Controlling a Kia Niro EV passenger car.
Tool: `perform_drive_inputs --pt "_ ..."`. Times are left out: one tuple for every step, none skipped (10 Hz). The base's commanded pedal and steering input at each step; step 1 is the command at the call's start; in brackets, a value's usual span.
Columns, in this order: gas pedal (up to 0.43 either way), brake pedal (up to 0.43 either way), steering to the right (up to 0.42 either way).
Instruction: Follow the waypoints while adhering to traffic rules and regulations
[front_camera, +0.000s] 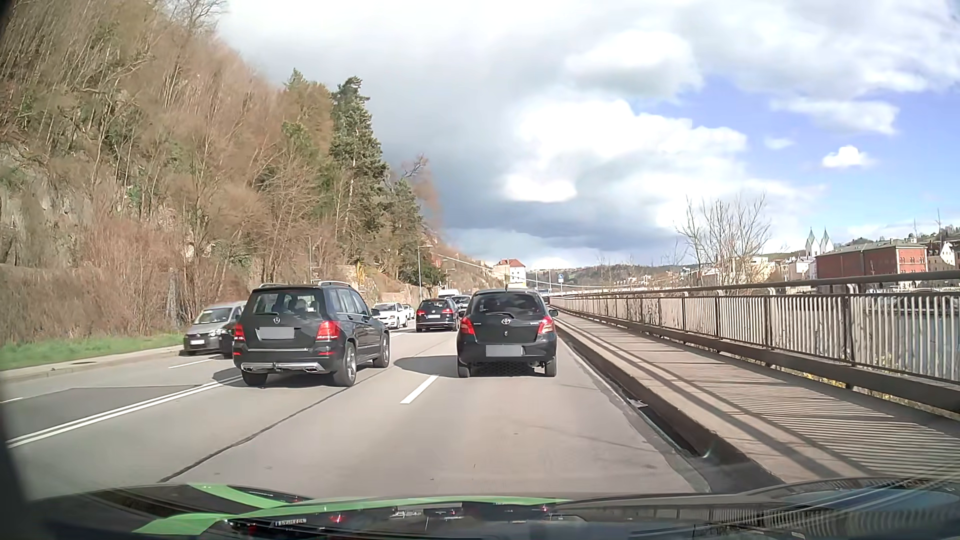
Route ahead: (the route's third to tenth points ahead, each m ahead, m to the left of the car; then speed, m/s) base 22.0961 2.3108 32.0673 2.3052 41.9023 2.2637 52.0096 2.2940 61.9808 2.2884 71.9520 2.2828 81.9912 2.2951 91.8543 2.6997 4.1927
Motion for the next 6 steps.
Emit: perform_drive_inputs --pt "0.0 0.0 0.0" --pt "0.0 0.0 0.0" --pt "0.0 0.0 0.0" --pt "0.0 0.0 0.0" --pt "0.0 0.0 0.0" --pt "0.0 0.0 0.0"
